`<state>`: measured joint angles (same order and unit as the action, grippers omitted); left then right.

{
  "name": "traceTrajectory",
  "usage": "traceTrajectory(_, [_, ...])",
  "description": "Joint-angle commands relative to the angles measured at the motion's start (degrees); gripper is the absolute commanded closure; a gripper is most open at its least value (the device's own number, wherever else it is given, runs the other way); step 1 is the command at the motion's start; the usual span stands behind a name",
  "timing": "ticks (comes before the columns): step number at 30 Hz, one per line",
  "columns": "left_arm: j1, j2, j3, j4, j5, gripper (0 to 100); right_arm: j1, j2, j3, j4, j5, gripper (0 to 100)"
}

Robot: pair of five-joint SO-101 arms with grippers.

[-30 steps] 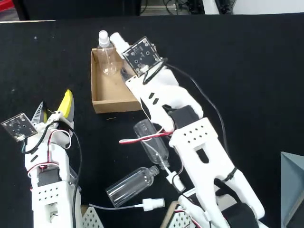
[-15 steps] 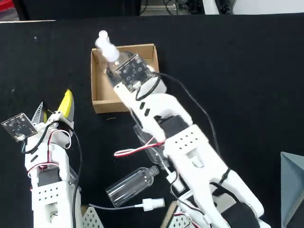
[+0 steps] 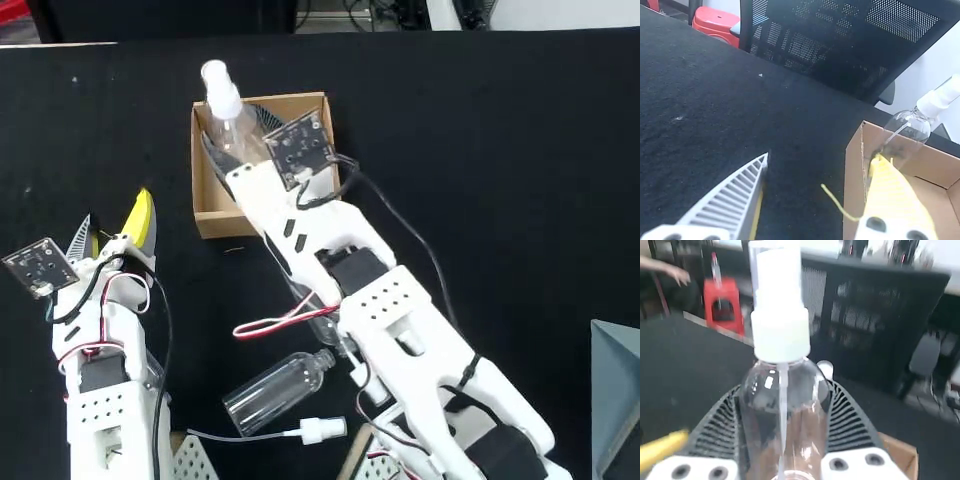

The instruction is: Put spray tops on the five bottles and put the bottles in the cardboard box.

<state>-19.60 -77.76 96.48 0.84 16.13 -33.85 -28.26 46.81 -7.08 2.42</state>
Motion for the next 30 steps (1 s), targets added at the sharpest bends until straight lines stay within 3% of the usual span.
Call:
traceTrajectory(1, [0.22, -0.79, 0.66, 0.26, -0.35, 70, -0.97, 3.56, 0.13, -7.91, -0.7, 97.6])
traceTrajectory(18, [0.31, -0.79, 0.66, 0.35, -0.35, 70, -0.97, 28.79, -1.71, -35.6, -0.53, 97.6])
traceTrajectory(30, [0.31, -0.79, 0.66, 0.35, -0.35, 70, -0.97, 46.2, -13.32, -38.77, -0.88, 97.2])
